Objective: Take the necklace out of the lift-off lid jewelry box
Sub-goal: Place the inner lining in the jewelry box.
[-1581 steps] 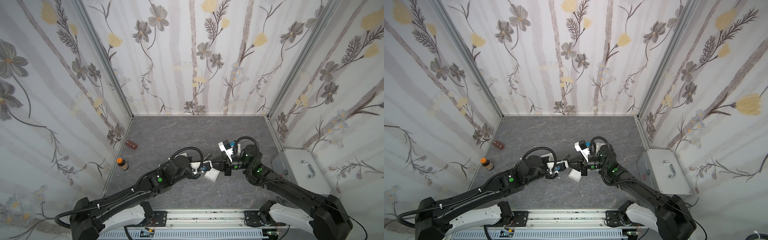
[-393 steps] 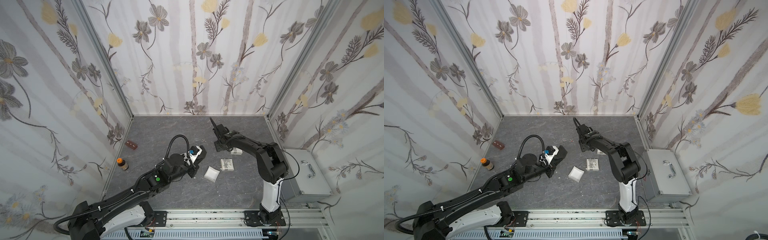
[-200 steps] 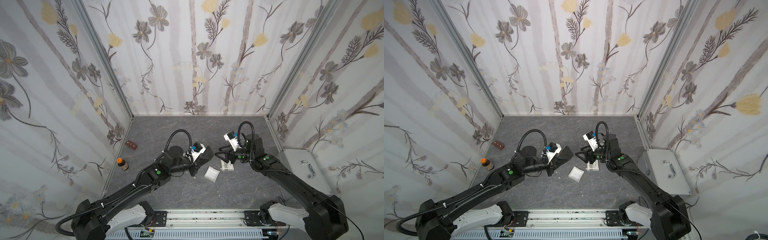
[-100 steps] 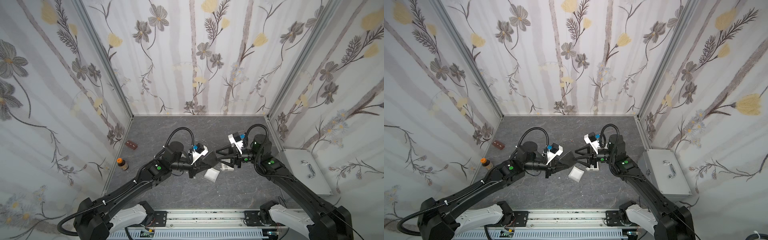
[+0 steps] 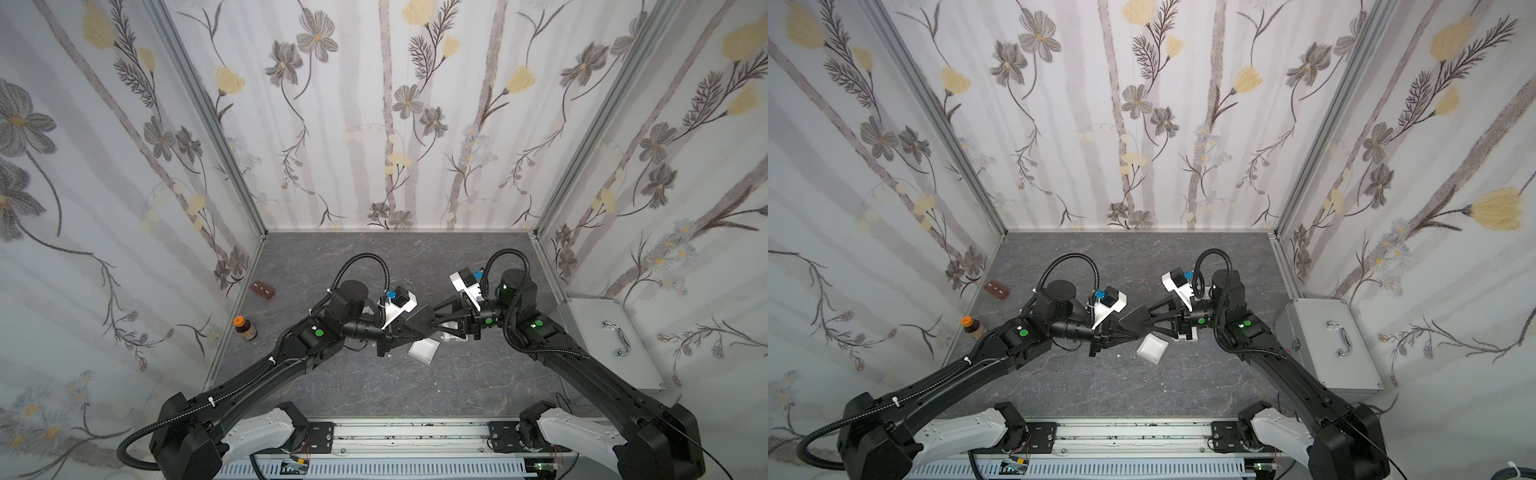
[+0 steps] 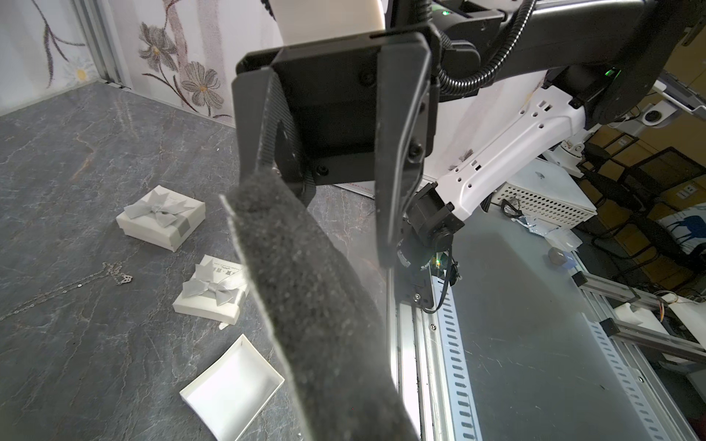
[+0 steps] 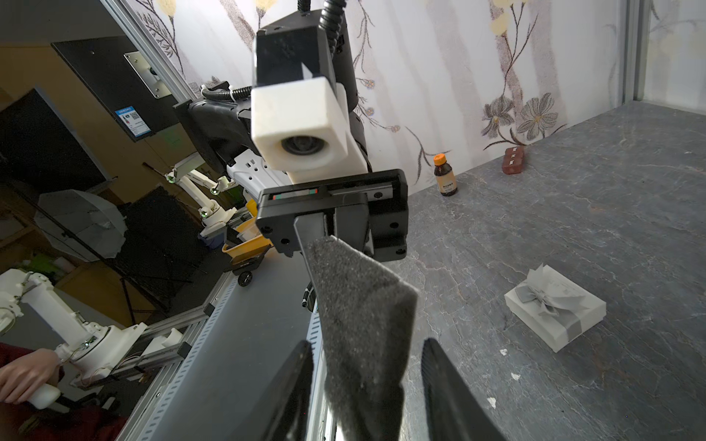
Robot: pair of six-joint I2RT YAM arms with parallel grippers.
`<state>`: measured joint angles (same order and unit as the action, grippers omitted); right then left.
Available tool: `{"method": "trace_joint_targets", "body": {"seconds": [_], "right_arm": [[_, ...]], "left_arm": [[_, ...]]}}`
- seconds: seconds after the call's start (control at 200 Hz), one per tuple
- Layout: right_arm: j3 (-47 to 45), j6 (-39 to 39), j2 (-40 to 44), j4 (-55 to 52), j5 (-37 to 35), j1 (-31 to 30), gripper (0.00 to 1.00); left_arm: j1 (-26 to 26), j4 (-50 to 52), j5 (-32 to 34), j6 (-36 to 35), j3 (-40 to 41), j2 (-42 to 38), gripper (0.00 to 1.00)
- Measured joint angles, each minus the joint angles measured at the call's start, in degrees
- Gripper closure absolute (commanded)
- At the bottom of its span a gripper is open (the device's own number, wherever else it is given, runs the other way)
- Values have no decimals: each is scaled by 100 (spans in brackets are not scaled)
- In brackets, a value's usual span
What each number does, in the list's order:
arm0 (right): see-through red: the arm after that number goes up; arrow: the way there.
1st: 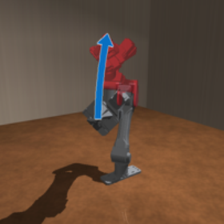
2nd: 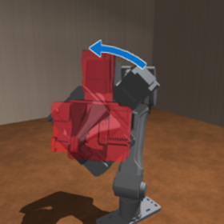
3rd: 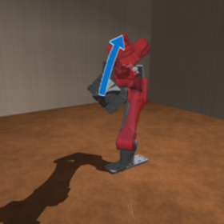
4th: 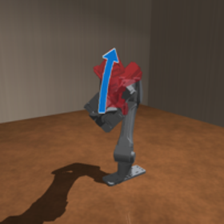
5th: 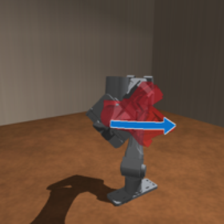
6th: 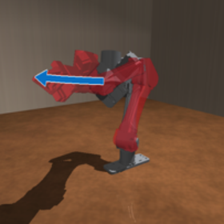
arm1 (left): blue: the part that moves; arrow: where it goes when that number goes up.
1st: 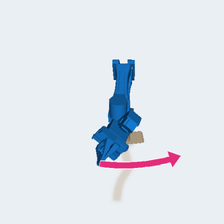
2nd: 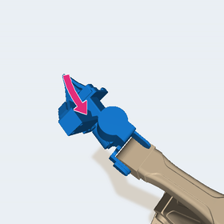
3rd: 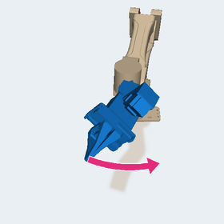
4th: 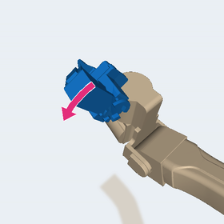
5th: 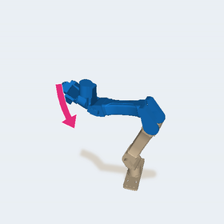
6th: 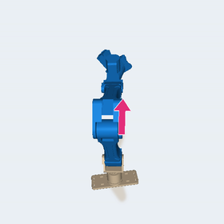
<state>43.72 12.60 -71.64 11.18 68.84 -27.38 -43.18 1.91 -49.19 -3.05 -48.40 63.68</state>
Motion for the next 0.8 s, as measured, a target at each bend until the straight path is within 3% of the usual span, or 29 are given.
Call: {"method": "trace_joint_targets", "body": {"seconds": [0.07, 0.1, 0.18, 0.27, 0.33, 0.455, 0.58, 0.804], "right_arm": [[17, 22, -2, 31, 9, -13, 79], [17, 24, -2, 35, 15, -15, 83], [17, 85, 2, 26, 22, -15, 93], [15, 131, 66, 11, -13, -13, 95], [7, 140, 125, -4, -94, -15, 96], [-44, 168, 278, -284, -608, -15, 97], [-48, 164, 319, -933, -1534, -15, 99], [-275, 162, 144, -2131, -2850, -22, 100]], "left_arm": [[0, 2, -11, -11, 0, 0, 100], [0, 2, -9, -17, 0, 0, 92], [4, 4, 7, -42, 0, -2, 84], [7, 4, 76, -63, 0, 0, 66], [11, 4, 133, -70, 0, 7, 45], [15, 7, 374, -103, 96, -4, 20], [15, -9, 922, -83, 442, -146, 11], [9, -81, 2153, 201, 1300, -409, 11]]}}
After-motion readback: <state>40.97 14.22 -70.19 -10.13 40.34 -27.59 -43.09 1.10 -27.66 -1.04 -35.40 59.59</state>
